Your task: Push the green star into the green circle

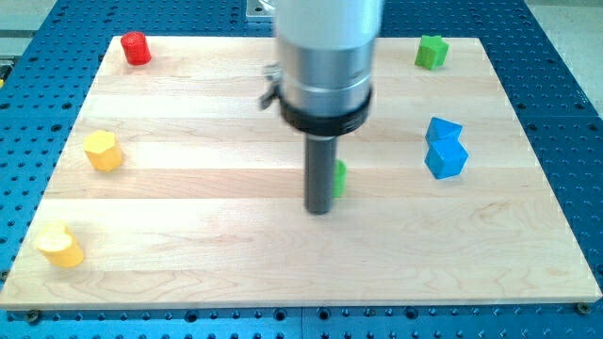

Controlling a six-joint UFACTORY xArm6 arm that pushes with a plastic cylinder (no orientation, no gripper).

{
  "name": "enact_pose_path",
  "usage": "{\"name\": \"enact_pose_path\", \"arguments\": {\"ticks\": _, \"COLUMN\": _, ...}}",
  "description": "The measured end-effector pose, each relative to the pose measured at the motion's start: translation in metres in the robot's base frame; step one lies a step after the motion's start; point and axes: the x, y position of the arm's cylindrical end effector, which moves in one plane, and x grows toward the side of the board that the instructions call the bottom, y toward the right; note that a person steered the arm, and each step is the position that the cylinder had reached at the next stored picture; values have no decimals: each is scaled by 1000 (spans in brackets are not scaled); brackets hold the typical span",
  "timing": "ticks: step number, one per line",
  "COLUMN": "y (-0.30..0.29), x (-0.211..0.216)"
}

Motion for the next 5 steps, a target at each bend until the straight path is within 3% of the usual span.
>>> {"name": "enact_pose_path", "arguments": {"ticks": 1, "y": 13, "x": -65}}
{"name": "enact_pose_path", "arguments": {"ticks": 3, "y": 8, "x": -130}}
{"name": "enact_pose_path", "arguments": {"ticks": 4, "y": 9, "x": -197}}
{"name": "enact_pose_path", "arguments": {"ticks": 5, "y": 115, "x": -207}}
